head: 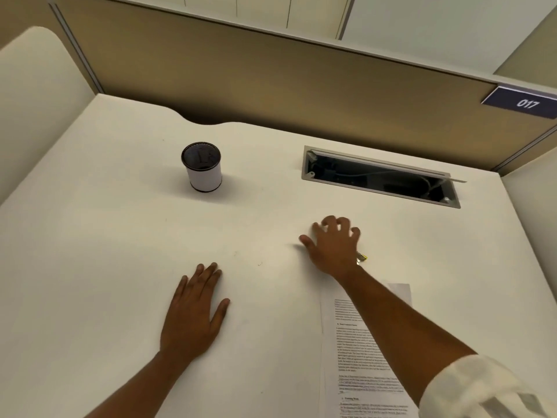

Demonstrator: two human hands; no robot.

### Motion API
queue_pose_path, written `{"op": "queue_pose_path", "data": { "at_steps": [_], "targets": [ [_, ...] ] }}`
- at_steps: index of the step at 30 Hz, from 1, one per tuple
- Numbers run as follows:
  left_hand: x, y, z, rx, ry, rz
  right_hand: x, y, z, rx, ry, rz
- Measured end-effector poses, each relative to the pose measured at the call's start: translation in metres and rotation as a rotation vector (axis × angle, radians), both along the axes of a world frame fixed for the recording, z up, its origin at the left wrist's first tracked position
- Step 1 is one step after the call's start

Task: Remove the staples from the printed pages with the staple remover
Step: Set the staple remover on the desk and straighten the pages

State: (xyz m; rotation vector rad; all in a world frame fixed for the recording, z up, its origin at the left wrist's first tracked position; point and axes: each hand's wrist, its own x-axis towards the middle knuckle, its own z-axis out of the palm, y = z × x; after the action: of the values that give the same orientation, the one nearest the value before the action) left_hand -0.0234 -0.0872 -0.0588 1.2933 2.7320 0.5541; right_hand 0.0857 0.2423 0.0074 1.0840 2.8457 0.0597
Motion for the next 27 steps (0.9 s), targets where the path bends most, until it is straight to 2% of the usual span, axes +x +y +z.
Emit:
{"op": "queue_pose_path", "data": {
  "at_steps": [3, 7, 13, 16, 21, 27],
  "targets": [
    [0.000, 0.000, -0.001, -0.002, 0.000, -0.002, -0.017, -0.038, -0.007, -0.011, 0.056, 0.232],
    [-0.001, 0.001, 0.000, -0.004, 0.003, -0.001, -0.019, -0.079, -0.017, -0.132, 0.143, 0.358],
    [0.000, 0.001, 0.000, 0.005, 0.012, 0.007, -0.010, -0.112, -0.024, -0.266, 0.260, 0.262],
    [0.000, 0.001, 0.000, 0.013, 0.016, 0.008, -0.016, -0.112, -0.020, -0.281, 0.209, 0.246],
    [0.000, 0.001, 0.000, 0.017, 0.017, 0.011, -0.031, -0.110, -0.011, -0.197, 0.062, 0.337],
    [0.000, 0.001, 0.001, 0.031, 0.029, 0.017, -0.035, -0.114, 0.000, 0.004, -0.038, 0.514]
  ]
}}
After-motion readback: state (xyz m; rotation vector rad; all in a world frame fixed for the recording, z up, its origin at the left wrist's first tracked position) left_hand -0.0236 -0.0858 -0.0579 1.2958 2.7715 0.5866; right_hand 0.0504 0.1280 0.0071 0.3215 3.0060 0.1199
